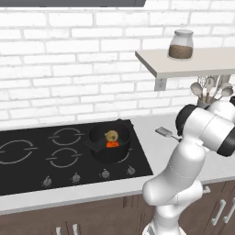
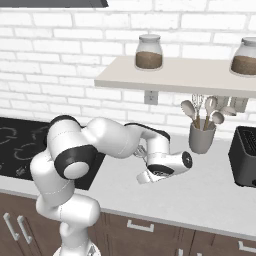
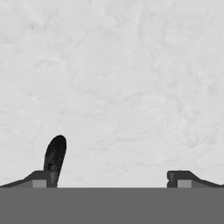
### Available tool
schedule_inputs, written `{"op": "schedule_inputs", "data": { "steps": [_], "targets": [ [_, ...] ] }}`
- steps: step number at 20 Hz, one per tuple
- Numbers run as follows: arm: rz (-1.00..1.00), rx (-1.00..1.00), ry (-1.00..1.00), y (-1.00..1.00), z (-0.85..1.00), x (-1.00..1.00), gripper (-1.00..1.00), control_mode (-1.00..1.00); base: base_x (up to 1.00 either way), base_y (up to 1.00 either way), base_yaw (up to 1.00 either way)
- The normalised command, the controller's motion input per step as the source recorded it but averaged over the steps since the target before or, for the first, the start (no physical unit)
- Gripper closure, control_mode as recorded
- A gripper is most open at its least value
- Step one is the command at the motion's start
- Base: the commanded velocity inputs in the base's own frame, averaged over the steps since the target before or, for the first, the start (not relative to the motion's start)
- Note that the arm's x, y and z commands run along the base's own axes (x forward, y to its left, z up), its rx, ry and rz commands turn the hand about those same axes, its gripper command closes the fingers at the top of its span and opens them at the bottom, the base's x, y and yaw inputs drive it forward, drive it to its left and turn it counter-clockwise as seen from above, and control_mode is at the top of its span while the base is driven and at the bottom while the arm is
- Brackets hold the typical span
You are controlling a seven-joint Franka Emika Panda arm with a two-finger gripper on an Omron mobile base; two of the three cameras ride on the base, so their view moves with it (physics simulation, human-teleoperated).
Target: Put the squash and onion in the pot. Retrieve the spatula and lightly stir the vegetables in the pot.
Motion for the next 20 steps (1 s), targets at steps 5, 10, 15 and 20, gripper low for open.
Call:
{"op": "schedule_inputs", "data": {
  "steps": [5, 10, 15, 20],
  "targets": [
    [0.0, 0.01, 0.0, 0.0, 0.0, 0.22, -1.0, -1.0, 0.0, 0.0, 0.0],
    [0.0, 0.01, 0.0, -0.08, 0.0, 0.22, -1.0, -1.0, 0.0, 0.0, 0.0],
    [0.0, 0.0, 0.0, -0.22, -0.11, 0.1, -1.0, -1.0, 0.0, 0.0, 0.0],
    [0.0, 0.0, 0.0, -0.19, -0.31, 0.0, -1.0, -1.0, 0.0, 0.0, 0.0]
  ]
}}
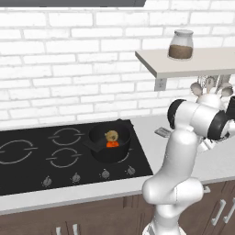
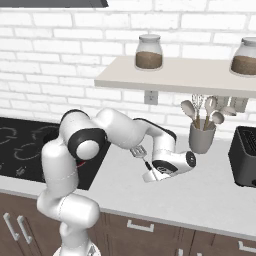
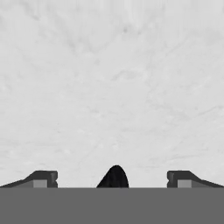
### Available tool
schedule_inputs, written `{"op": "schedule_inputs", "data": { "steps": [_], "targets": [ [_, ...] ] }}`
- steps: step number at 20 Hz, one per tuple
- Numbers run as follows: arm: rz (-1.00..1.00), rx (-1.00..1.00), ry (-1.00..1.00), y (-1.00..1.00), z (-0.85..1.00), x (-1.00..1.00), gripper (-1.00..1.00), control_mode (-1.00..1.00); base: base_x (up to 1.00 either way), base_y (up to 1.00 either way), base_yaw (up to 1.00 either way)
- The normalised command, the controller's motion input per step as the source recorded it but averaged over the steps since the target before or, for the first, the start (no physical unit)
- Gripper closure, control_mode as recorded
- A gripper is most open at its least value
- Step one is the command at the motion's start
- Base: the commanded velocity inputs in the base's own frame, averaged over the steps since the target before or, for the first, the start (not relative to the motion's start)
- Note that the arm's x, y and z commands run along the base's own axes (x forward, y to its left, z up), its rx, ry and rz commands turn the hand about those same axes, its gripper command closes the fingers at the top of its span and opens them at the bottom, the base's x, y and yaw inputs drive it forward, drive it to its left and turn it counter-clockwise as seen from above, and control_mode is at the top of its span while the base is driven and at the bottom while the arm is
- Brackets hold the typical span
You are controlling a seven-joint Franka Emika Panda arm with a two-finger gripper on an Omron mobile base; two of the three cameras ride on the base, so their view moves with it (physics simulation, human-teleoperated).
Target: Put the squash and onion in the pot. Retrieve the spatula and lightly stir the vegetables in the pot.
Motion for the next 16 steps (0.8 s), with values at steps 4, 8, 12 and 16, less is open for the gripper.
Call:
{"op": "schedule_inputs", "data": {
  "steps": [4, 8, 12, 16],
  "targets": [
    [0.0, 0.0, 0.0, 0.0, -0.28, 0.0, 1.0, -1.0, 0.0, 0.0, 0.0],
    [0.0, 0.0, 0.0, 0.0, -0.16, 0.0, 1.0, -1.0, 0.0, 0.0, 0.0],
    [0.0, 0.0, 0.0, 0.07, -0.19, 0.0, 1.0, -1.0, 0.0, 0.0, 0.0],
    [0.0, 0.0, 0.0, 0.44, -0.15, 0.0, 1.0, -1.0, 0.0, 0.0, 0.0]
  ]
}}
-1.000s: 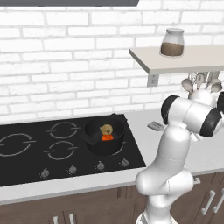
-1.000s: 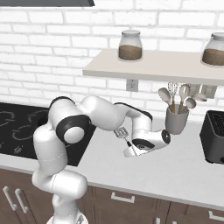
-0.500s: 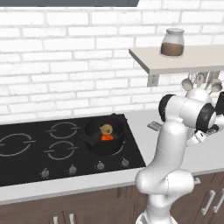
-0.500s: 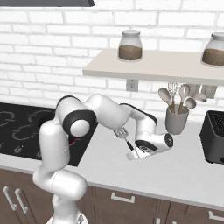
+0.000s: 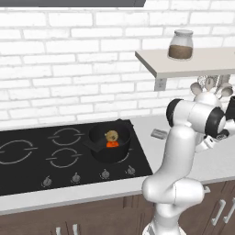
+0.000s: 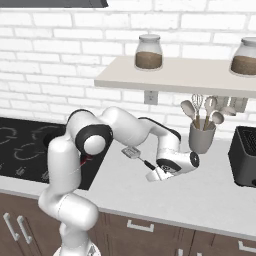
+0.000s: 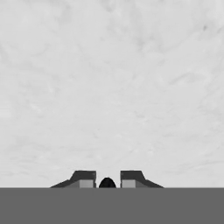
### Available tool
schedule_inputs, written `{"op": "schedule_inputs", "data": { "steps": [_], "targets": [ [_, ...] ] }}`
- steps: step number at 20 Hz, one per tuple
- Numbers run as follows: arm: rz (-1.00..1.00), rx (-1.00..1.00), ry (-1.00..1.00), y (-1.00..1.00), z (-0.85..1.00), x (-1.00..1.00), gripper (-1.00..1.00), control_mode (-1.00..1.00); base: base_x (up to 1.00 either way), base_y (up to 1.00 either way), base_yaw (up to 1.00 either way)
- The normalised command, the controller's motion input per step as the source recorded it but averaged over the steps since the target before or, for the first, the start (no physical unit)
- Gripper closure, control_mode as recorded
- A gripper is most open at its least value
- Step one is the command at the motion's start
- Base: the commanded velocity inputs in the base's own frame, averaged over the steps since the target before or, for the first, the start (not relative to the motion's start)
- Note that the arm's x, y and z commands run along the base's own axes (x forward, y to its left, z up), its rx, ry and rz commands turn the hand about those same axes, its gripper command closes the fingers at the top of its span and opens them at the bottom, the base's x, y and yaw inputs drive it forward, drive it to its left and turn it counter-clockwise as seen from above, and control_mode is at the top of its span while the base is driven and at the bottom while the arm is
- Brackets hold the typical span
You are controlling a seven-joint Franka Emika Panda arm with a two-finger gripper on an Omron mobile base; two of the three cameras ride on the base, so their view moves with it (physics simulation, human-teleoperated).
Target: Put the squash and onion in the pot. Retrieve the spatula and lightly stir the vegetables in the pot.
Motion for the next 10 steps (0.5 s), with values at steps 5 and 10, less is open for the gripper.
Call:
{"op": "schedule_inputs", "data": {
  "steps": [5, 10],
  "targets": [
    [0.0, 0.0, -0.01, 0.29, 0.02, 0.0, 1.0, -1.0, 0.0, 0.0, 0.0],
    [0.0, 0.0, -0.13, 0.02, 0.57, -0.35, 1.0, -1.0, 0.0, 0.0, 0.0]
  ]
}}
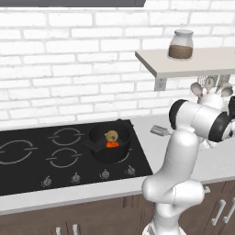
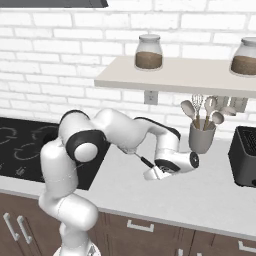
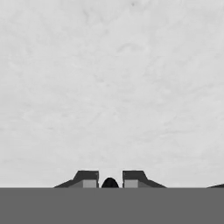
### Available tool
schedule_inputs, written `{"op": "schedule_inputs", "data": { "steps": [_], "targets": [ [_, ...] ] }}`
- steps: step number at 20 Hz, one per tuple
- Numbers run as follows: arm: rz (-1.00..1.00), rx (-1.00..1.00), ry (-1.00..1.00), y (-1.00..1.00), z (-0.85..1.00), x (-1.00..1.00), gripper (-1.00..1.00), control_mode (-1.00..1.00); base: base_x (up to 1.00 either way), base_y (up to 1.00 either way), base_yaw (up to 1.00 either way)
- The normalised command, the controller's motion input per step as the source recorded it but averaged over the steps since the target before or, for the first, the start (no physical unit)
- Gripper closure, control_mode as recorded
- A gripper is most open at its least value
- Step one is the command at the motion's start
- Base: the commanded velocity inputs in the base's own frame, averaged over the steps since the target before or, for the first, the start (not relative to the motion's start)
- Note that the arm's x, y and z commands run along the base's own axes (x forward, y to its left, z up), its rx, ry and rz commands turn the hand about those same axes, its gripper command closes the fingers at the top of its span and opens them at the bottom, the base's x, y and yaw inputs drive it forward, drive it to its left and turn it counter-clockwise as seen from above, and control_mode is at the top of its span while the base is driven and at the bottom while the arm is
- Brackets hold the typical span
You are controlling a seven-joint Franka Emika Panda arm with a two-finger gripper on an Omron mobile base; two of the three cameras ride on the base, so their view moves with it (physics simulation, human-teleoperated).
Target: Put the squash and onion in the pot. Retrieve the spatula and lightly stir the vegetables in the pot.
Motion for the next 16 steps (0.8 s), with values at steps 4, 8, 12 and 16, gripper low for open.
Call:
{"op": "schedule_inputs", "data": {
  "steps": [4, 8, 12, 16],
  "targets": [
    [0.0, -0.02, -0.18, -0.02, 1.0, -0.59, 1.0, -1.0, 0.0, 0.0, 0.0],
    [0.0, -0.17, -0.16, 0.0, 1.0, -0.43, 1.0, -1.0, 0.0, 0.0, 0.0],
    [0.0, -0.38, -0.21, 0.19, 1.0, -0.28, 1.0, -1.0, 0.0, 0.0, 0.0],
    [0.04, -0.57, -0.37, 0.46, 1.0, -0.19, 1.0, -1.0, 0.0, 0.0, 0.0]
  ]
}}
